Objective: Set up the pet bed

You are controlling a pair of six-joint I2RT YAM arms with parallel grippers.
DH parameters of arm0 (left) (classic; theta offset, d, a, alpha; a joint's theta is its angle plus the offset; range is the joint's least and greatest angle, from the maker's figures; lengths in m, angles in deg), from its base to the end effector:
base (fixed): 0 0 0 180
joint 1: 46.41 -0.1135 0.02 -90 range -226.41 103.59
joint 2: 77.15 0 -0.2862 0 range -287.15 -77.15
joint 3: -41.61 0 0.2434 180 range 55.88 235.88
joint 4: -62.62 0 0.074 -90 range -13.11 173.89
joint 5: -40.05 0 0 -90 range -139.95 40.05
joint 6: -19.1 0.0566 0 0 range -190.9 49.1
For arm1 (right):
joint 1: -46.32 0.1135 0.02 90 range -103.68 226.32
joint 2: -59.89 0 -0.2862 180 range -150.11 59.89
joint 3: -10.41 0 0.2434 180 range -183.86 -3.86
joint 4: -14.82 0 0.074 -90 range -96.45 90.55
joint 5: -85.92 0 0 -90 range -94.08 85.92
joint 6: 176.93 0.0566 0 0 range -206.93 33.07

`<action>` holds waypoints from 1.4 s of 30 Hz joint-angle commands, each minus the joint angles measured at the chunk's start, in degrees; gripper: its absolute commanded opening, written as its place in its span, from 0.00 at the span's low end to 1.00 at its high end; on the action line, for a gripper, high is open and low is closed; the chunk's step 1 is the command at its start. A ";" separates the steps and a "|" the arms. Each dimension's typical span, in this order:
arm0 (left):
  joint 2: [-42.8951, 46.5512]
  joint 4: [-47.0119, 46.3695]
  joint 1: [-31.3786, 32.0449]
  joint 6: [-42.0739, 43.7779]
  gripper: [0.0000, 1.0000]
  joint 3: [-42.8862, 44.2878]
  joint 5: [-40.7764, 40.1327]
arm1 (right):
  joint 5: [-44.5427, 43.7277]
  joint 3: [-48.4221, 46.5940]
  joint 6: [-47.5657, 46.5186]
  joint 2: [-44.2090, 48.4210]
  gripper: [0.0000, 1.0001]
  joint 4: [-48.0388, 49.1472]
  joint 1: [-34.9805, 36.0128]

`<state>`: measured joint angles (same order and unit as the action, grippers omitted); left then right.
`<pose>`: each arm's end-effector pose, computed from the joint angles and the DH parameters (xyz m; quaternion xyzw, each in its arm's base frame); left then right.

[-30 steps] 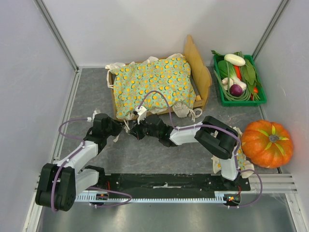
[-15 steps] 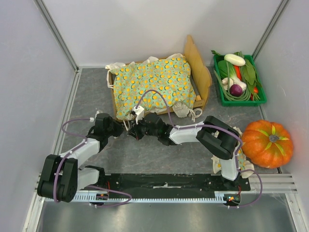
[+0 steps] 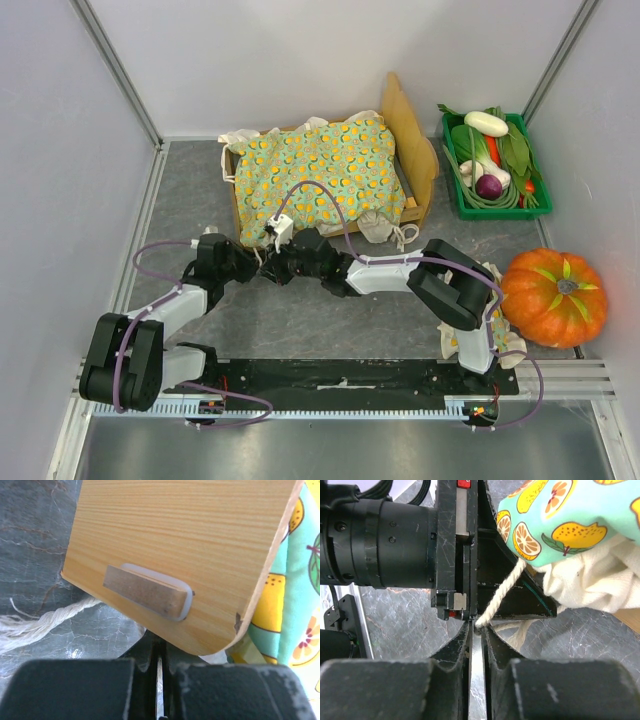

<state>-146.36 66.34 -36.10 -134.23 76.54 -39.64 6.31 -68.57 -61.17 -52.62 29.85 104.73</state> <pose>0.2163 -0.0497 0.1641 -0.3643 0.8186 -0.3263 0.3011 0.2299 0.3933 0.2023 -0.2780 0.7608 0.4445 0.3826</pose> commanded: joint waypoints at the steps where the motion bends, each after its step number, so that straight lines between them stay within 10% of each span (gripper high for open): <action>1: 0.66 -2.55 0.15 2.77 0.02 -1.50 4.10 | -3.27 -1.83 -1.59 -0.35 0.20 -1.26 0.30; 13: -1.80 -3.60 0.24 3.92 0.02 -0.89 5.78 | -4.50 2.92 -4.75 5.72 0.52 -3.72 0.30; 42: -2.16 -3.69 0.24 4.00 0.02 -0.10 6.57 | -1.34 0.64 -2.12 0.54 0.54 -7.42 -1.37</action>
<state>-149.53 64.35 -36.03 -132.48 75.01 -34.22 3.71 -65.11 -64.39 -50.93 19.80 103.31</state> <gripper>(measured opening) 0.034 0.538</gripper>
